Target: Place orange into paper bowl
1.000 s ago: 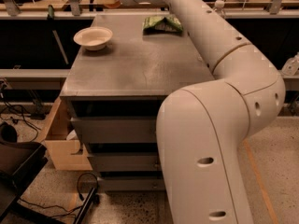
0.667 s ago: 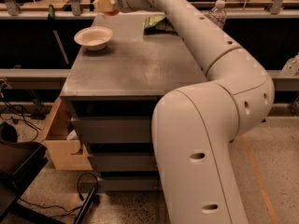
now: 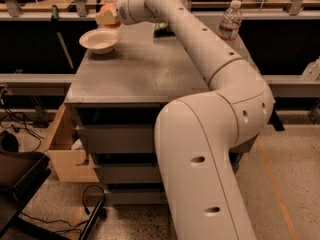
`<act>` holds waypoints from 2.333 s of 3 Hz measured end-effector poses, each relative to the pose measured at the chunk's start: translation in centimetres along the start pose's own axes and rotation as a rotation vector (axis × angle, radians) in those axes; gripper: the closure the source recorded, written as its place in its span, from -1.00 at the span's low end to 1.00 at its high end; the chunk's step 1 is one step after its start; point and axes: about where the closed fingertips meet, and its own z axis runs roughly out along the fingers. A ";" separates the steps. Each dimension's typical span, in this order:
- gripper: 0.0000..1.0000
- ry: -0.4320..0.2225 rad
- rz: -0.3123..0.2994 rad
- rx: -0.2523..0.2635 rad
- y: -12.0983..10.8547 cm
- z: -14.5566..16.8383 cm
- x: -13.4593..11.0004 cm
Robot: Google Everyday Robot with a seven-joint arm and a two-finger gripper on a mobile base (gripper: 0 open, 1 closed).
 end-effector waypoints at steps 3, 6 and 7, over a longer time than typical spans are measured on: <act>0.48 0.049 -0.002 -0.108 2.6 3.8 3.0; -0.90 0.057 0.000 -0.121 3.3 4.7 3.5; -1.00 0.058 0.001 -0.123 3.4 4.9 3.6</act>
Offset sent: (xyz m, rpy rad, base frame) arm 0.0025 0.0449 -0.0490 -0.0192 0.0750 0.1515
